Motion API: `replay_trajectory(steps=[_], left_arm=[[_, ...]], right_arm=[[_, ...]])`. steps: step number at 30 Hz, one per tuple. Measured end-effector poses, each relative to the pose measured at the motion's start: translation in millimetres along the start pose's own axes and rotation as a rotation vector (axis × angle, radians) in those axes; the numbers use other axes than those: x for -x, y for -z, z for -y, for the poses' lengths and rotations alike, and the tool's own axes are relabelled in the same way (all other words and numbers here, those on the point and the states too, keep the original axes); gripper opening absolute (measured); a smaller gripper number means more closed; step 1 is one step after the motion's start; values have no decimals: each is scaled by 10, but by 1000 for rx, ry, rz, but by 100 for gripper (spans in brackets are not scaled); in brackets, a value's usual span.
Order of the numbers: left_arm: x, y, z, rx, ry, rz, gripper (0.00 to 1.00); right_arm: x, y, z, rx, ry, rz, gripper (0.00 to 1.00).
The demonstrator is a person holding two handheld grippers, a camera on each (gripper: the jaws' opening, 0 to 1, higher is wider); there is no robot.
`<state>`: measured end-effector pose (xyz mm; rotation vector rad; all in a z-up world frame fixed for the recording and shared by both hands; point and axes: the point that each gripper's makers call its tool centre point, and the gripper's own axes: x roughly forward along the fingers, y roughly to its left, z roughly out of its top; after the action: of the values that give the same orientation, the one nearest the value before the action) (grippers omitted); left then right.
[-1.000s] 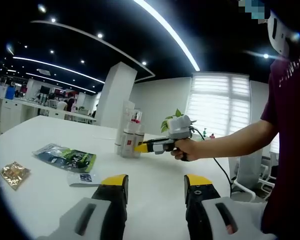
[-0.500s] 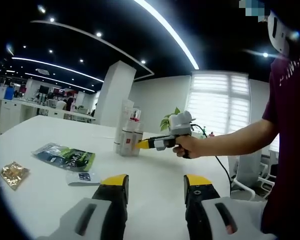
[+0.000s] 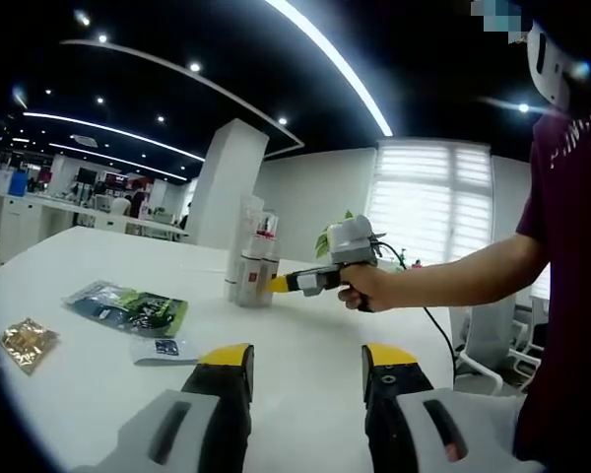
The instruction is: Arrange the skincare products in the storage area until every visible bottle or jar stands upright without overlapping.
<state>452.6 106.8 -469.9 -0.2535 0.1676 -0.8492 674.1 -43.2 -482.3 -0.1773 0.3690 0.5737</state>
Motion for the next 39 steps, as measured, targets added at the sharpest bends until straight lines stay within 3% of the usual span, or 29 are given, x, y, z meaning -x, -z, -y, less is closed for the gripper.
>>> replay_trajectory(steps=[9,18,28,39], left_arm=[[-6,15,14,-4,7,-9,45],[-6,20,20,-3,10,-12,45],[-5,20,21,-5,10,-13,45],[-1,9,16,-2,8,-6,45]], right_arm=[[55,106,-34,-31,-1,-13,20],[138,-56,66,-56,65,60,19],[83,-56,34,-63,48,63,15],[142,-75,56,-66,59,70,19]])
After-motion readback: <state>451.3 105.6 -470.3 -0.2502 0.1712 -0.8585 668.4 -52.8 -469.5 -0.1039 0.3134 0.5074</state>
